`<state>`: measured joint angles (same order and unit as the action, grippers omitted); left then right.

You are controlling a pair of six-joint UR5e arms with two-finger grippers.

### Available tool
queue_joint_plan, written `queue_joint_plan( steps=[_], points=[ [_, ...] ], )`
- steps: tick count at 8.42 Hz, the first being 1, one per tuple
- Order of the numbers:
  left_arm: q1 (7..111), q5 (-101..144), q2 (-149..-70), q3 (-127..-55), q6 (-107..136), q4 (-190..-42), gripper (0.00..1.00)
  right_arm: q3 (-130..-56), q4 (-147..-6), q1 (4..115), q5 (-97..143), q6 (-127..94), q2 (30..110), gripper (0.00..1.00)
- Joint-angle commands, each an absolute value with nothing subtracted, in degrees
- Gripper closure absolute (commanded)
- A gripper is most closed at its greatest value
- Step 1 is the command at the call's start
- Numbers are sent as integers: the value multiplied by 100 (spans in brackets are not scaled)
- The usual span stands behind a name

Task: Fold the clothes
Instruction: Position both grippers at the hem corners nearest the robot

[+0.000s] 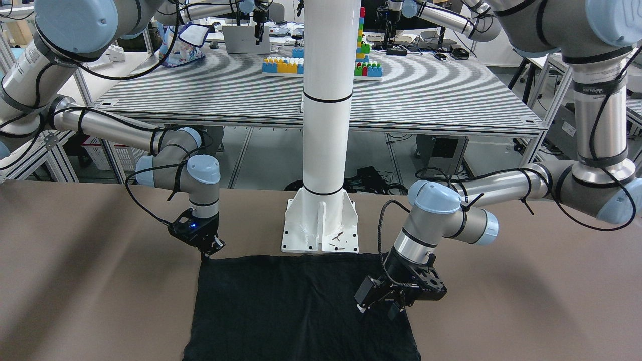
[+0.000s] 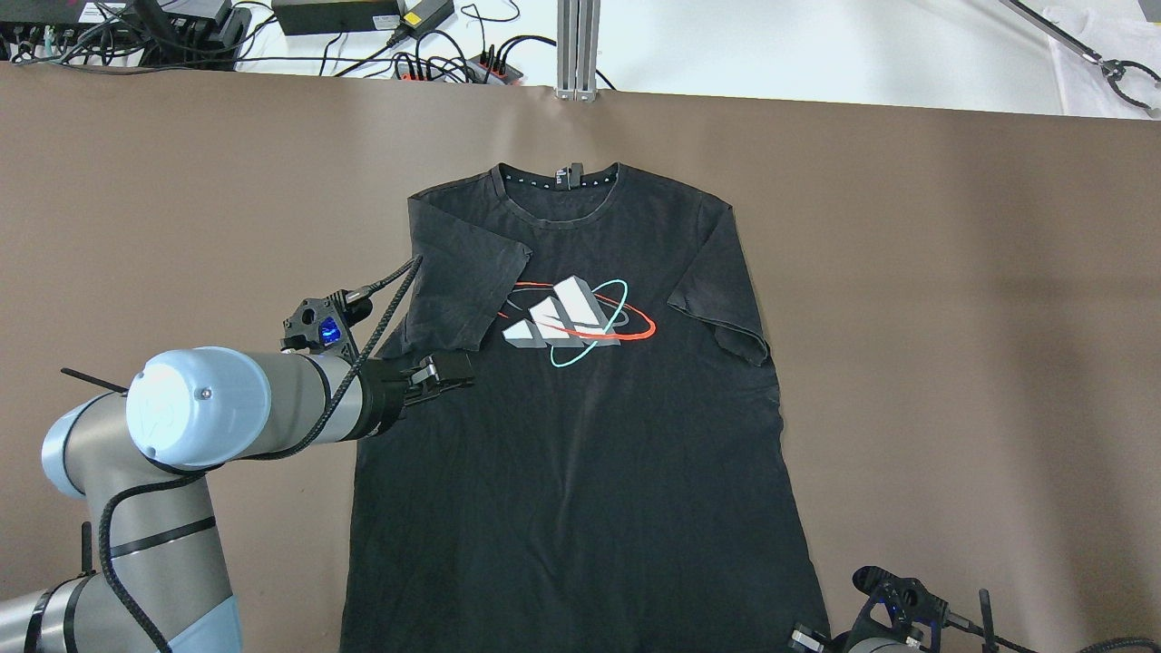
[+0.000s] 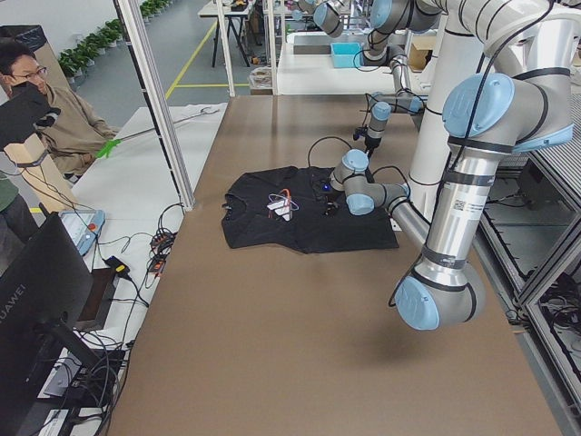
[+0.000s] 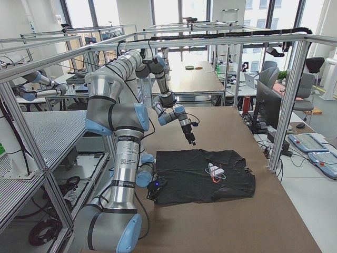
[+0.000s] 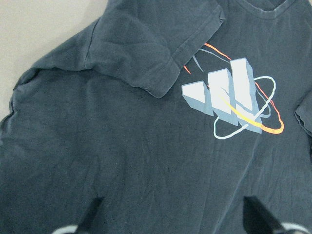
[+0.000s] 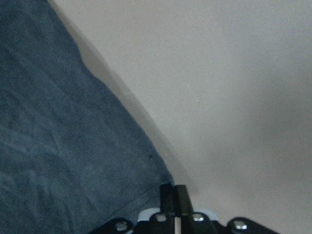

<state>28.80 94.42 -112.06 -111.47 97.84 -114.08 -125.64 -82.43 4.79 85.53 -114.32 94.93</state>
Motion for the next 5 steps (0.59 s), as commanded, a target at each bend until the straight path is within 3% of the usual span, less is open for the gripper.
queue_joint_plan(
  steps=[1, 2, 3, 5],
  points=[
    [2865, 9413, -11006, -11275, 9991, -11356, 0, -12865, -8262, 475, 8648, -11434, 9413, 100],
    [2535, 9248, -10525, -11703, 10332, -11295, 0, -13076, -8523, 449, 8770, -11443, 9396, 100],
    [1940, 8637, -9946, -12125, 10371, -11259, 9, -13209, -8595, 440, 8824, -11504, 9378, 100],
    [893, 7870, -9582, -12190, 10904, -11241, 31, -13210, -8596, 439, 8824, -11514, 9369, 100]
  ],
)
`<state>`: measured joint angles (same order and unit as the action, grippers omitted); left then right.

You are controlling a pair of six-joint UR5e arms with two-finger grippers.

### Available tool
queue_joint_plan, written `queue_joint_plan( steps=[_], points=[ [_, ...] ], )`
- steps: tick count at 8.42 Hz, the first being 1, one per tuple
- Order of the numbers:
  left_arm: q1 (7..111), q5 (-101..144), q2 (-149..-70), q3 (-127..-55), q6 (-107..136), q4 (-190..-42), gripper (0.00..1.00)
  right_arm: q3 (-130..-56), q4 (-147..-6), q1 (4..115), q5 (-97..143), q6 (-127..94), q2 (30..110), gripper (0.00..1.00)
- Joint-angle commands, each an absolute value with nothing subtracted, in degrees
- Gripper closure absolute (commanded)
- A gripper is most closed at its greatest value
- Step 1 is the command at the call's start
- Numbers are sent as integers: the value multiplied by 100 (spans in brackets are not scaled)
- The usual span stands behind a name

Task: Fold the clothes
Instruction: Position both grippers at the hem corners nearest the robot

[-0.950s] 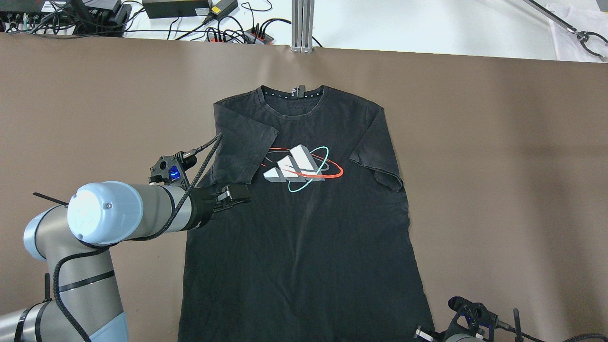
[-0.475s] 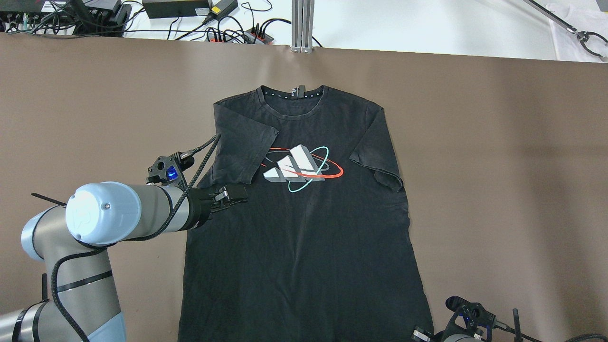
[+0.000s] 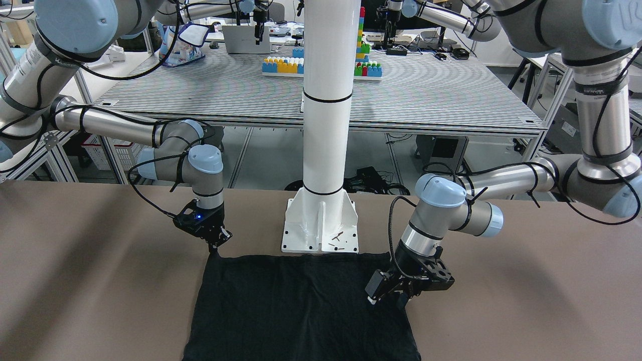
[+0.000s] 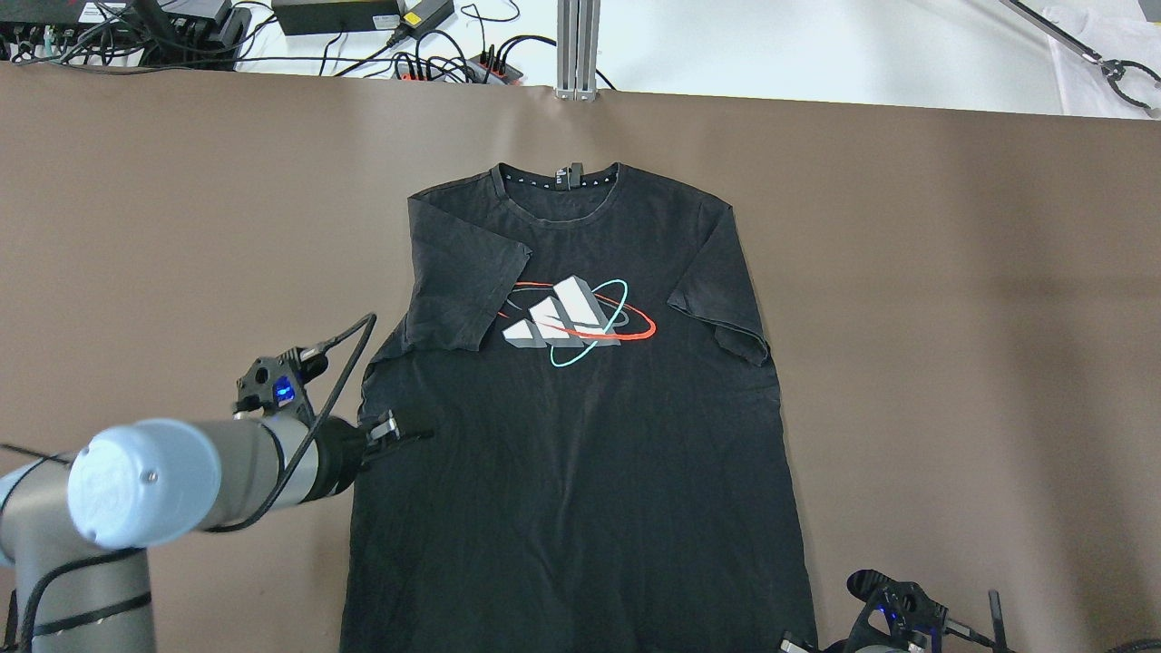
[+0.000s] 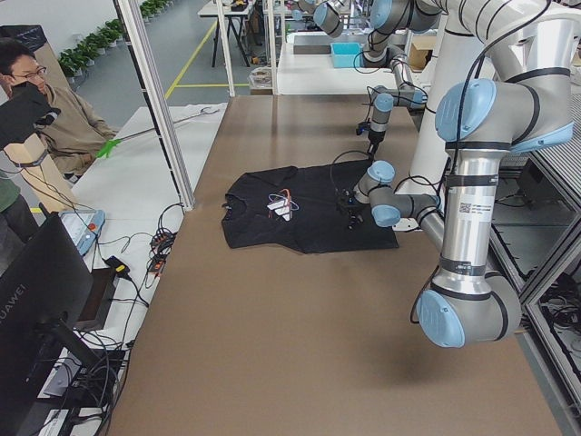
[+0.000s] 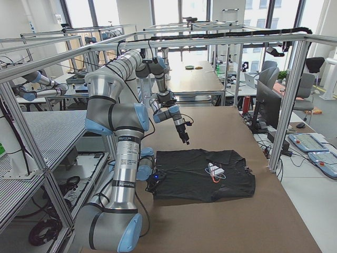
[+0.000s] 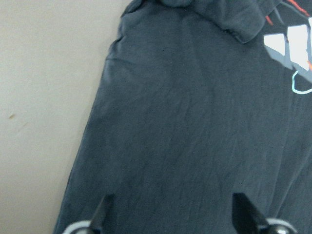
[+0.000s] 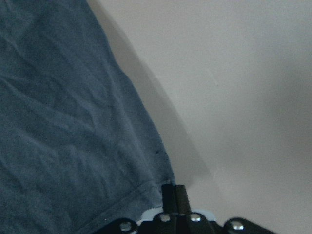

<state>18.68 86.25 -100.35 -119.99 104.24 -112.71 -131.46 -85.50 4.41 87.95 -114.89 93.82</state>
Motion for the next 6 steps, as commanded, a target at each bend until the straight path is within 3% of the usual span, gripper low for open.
queue_joint_plan(
  steps=[1, 6],
  points=[
    [392, 7544, -9467, -12190, 11064, -11241, 37, -13219, -8596, 439, 8816, -11505, 9360, 100],
    [-658, 6865, -9070, -12226, 11750, -11206, 40, -13201, -8596, 448, 8798, -11505, 9316, 100]
  ],
)
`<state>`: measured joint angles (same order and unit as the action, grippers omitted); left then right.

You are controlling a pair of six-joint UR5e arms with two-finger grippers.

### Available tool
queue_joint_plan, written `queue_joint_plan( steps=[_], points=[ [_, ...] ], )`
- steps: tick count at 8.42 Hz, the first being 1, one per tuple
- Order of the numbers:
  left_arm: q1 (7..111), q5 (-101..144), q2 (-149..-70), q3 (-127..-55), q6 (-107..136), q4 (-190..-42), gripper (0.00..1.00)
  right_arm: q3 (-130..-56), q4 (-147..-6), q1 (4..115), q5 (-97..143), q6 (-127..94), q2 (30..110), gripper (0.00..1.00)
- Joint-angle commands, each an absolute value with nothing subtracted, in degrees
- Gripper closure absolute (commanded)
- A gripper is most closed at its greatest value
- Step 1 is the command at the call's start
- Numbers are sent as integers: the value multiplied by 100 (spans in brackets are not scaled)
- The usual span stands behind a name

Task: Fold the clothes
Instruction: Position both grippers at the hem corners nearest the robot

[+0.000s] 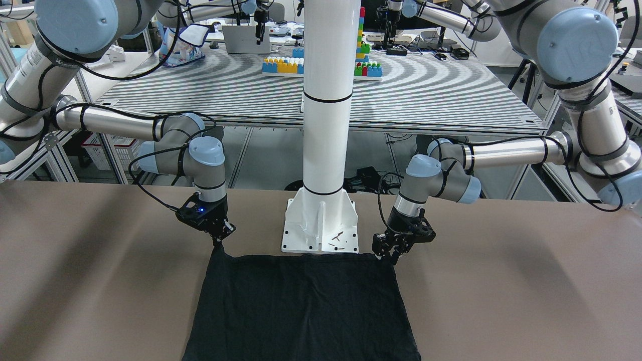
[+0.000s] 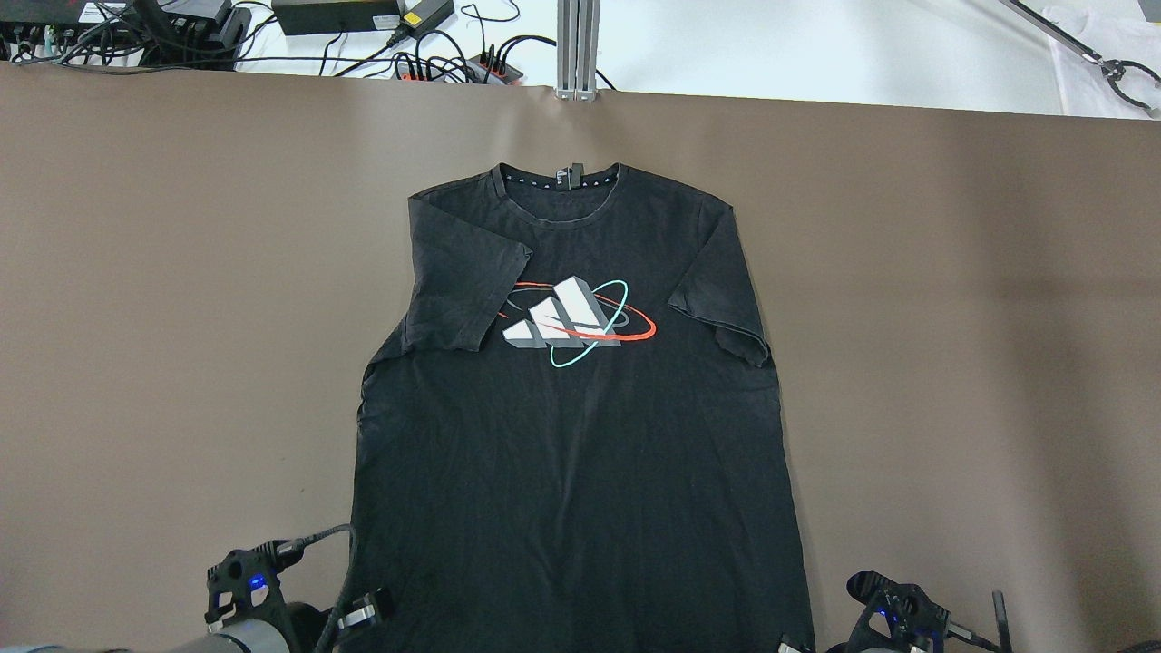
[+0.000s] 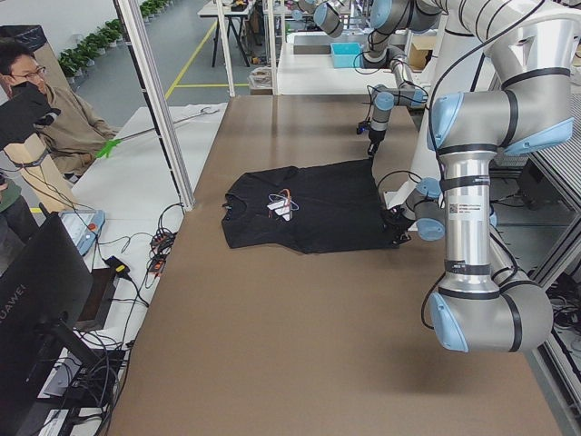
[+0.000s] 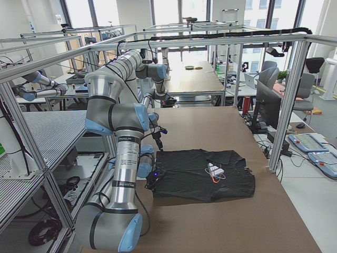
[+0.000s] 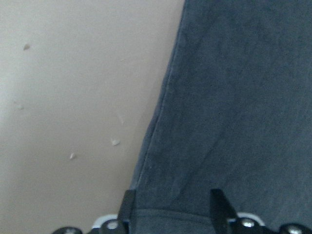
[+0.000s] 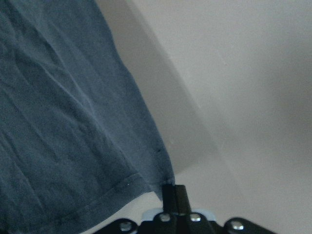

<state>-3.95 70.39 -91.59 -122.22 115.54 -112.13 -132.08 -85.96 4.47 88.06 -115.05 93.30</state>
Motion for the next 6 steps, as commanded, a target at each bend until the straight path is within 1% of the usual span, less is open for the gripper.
queue_joint_plan(
  steps=[1, 4, 6],
  points=[
    [-772, 6786, -9070, -12165, 11768, -11197, 41, -13201, -8596, 448, 8798, -11505, 9316, 100],
    [-853, 6706, -9044, -12103, 11883, -11197, 50, -13201, -8596, 448, 8789, -11505, 9281, 100],
    [-861, 6697, -9026, -12103, 11883, -11197, 50, -13192, -8596, 448, 8789, -11505, 9290, 100]
  ],
)
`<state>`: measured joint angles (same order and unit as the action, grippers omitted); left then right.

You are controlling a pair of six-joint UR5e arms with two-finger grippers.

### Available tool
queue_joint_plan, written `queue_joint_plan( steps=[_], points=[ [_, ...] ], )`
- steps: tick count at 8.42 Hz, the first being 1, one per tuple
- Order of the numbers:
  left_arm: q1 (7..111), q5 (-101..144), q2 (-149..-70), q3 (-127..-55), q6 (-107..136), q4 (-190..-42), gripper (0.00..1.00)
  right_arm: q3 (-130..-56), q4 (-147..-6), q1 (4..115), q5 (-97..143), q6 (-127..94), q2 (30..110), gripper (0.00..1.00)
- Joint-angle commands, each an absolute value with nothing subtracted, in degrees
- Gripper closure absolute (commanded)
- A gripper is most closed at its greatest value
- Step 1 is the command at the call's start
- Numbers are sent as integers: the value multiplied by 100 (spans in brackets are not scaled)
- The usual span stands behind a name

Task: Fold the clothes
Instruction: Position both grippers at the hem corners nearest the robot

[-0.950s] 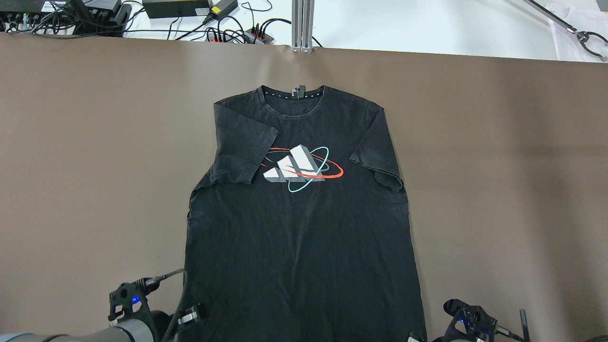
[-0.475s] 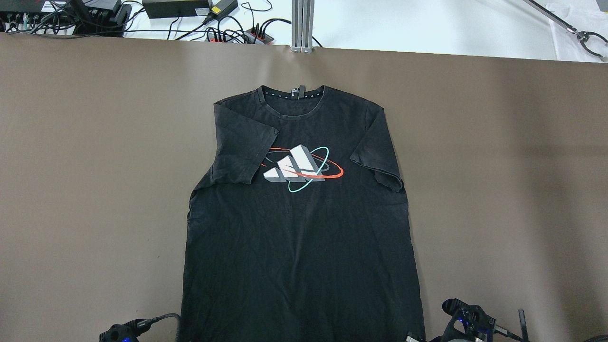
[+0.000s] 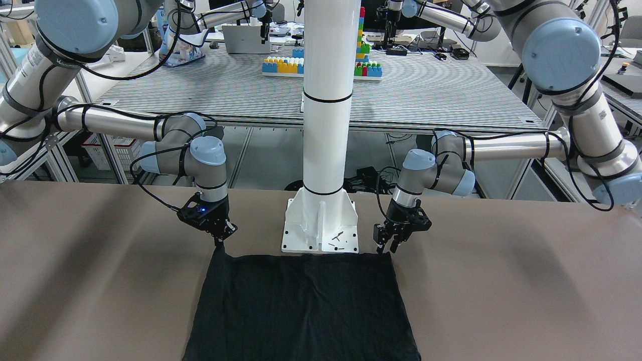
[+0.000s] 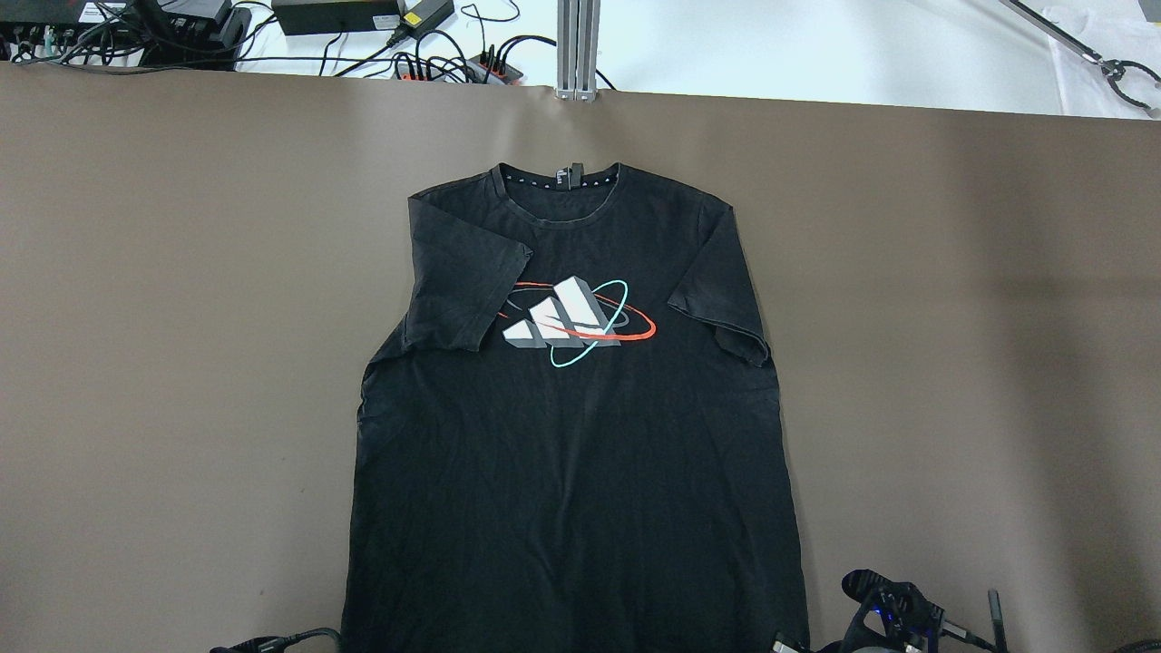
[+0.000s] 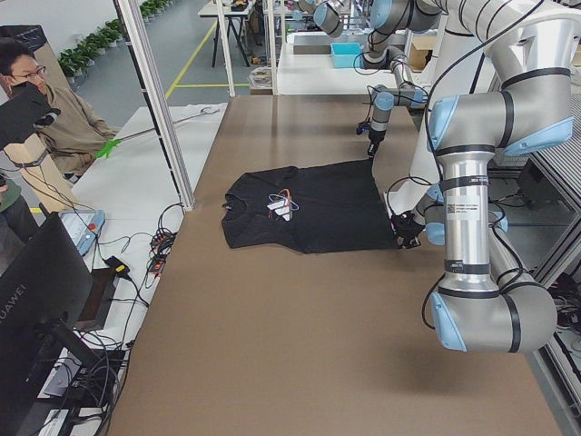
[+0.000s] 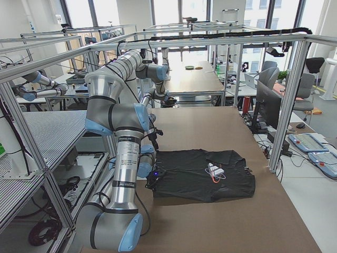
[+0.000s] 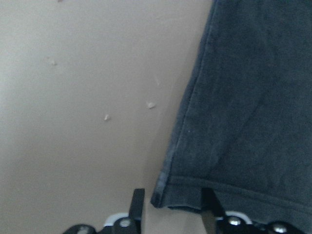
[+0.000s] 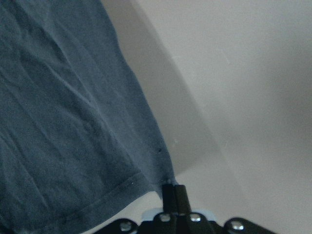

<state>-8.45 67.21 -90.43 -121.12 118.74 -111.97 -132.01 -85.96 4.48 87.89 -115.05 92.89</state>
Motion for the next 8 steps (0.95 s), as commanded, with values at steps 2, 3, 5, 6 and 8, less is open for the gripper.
queue_joint_plan(
  steps=[2, 3, 5, 6, 8],
  points=[
    [-861, 6697, -9009, -12094, 11883, -11197, 71, -13192, -8596, 448, 8789, -11505, 9290, 100],
    [-861, 6706, -9009, -12102, 11892, -11197, 95, -13192, -8596, 448, 8789, -11505, 9290, 100],
    [-844, 6706, -8991, -12146, 11892, -11197, 100, -13192, -8596, 448, 8789, -11505, 9290, 100],
    [-826, 6767, -8895, -12260, 11874, -11197, 100, -13201, -8596, 448, 8780, -11505, 9290, 100],
    [-722, 7117, -8344, -12856, 11795, -11206, 100, -13384, -8596, 448, 8815, -11514, 9211, 100]
  ],
)
